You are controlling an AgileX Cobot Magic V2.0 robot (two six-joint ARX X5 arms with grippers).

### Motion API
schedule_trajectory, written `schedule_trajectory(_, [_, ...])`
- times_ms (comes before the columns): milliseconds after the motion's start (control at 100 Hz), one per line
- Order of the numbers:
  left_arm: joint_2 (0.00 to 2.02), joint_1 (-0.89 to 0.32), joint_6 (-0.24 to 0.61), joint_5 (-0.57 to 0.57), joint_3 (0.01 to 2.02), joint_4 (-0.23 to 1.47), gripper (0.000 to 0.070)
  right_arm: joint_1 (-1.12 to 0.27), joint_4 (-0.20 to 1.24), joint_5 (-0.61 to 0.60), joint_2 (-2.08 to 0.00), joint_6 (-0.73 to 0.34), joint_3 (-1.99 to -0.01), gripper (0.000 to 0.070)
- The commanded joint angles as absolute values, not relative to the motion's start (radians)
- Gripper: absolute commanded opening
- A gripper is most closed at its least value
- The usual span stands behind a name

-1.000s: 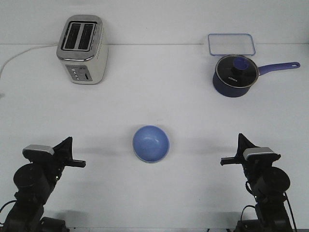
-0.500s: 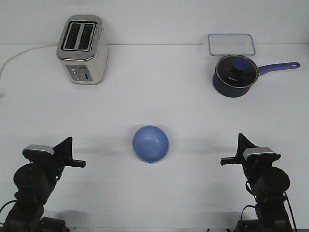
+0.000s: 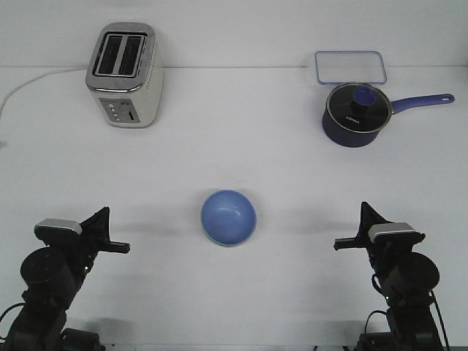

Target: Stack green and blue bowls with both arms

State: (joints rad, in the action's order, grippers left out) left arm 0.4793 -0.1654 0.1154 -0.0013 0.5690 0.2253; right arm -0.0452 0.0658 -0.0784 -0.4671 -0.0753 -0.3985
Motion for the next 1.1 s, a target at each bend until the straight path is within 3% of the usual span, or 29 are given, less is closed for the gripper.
schedule_trajectory(0, [0.482, -0.165, 0.115, -0.004, 0.579, 0.215, 0.0011, -0.047, 0.052, -0.078, -0.471, -0.081, -0.398, 0.0])
schedule_trajectory(250, [0.48, -0.165, 0.112, -0.004, 0.579, 0.207, 0.0011, -0.047, 0.052, -0.078, -0.471, -0.081, -0.398, 0.0])
schedule_trajectory(530, [0.417, -0.141, 0.054, -0.004, 0.538, 0.141, 0.0011, -0.047, 0.052, -0.078, -0.471, -0.081, -0.398, 0.0])
schedule_trajectory(860, [0.185, -0.088, 0.038, -0.004, 0.263, -0.069, 0.0011, -0.047, 0.052, -0.078, -0.471, -0.081, -0.398, 0.0])
schedule_trajectory(1090, [0.053, -0.083, 0.043, -0.004, 0.105, -0.107, 0.0011, -0.047, 0.052, -0.078, -0.471, -0.081, -0.398, 0.0])
